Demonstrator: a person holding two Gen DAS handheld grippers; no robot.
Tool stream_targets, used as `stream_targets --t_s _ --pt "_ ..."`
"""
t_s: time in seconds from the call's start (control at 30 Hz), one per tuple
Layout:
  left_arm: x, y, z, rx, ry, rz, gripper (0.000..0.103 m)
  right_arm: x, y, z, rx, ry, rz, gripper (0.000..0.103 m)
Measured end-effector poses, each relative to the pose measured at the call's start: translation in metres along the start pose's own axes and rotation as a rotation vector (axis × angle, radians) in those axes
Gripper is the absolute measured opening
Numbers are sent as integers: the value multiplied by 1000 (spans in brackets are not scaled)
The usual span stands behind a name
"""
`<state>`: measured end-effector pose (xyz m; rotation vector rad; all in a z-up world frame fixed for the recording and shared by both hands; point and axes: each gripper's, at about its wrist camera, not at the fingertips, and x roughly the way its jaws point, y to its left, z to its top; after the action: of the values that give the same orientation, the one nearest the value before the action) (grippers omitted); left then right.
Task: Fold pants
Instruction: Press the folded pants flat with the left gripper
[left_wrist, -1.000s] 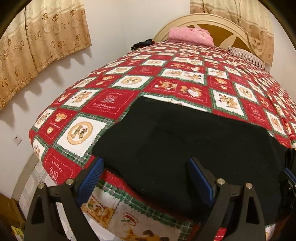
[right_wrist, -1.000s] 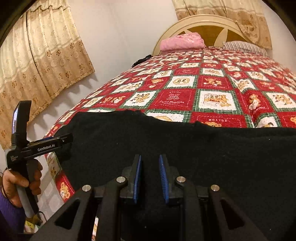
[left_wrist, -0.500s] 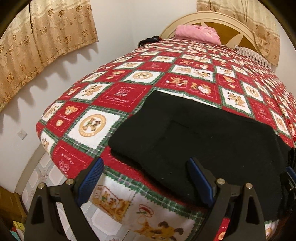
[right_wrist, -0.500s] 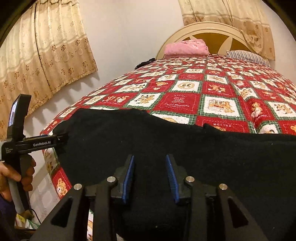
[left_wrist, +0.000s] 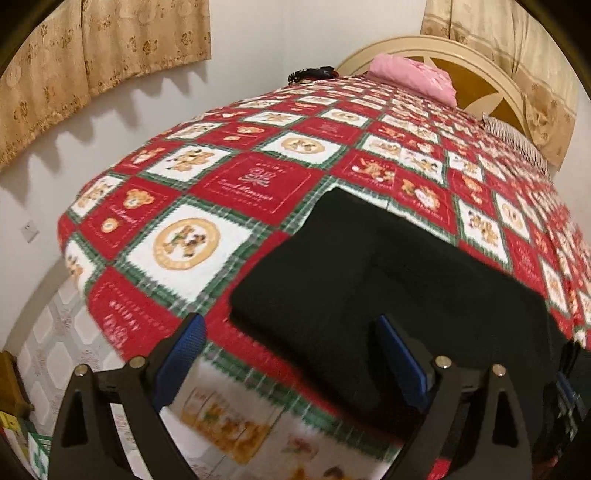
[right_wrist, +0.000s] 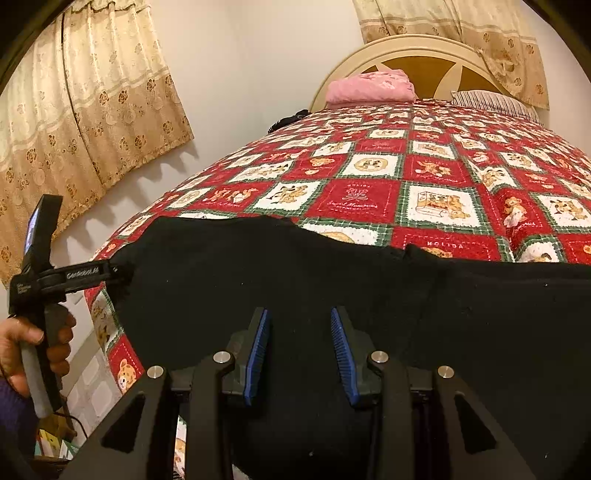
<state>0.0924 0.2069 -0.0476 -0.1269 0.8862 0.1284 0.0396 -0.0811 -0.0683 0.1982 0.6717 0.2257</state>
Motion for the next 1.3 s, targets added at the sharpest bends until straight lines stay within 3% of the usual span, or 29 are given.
stream_targets --t_s 0.1,0.3,0.4,0.47,0.57,0.87,1.07,1.17,1.3 --pt "13 0 3 -48 37 -17 96 0 0 0 4 0 3 37" --pt "13 -8 1 -42 10 31 95 1 -1 2 10 4 8 37" --pt "9 -10 0 -29 -17 39 78 2 -1 2 15 7 8 37" --pt "8 -13 1 -9 -20 9 55 2 -1 2 17 10 6 37" --pt "6 -21 2 15 -26 -31 30 1 -1 3 21 11 2 37" --pt "2 -36 2 67 -59 41 25 2 1 3 9 17 -12 38" --pt "-7 -43 1 93 -85 73 24 -1 10 6 -17 18 -17 46" --pt "-14 -46 1 102 -101 82 24 -16 3 13 52 -19 64 46" --pt "-33 -54 3 116 -150 62 24 -49 -8 27 93 -110 48 46"
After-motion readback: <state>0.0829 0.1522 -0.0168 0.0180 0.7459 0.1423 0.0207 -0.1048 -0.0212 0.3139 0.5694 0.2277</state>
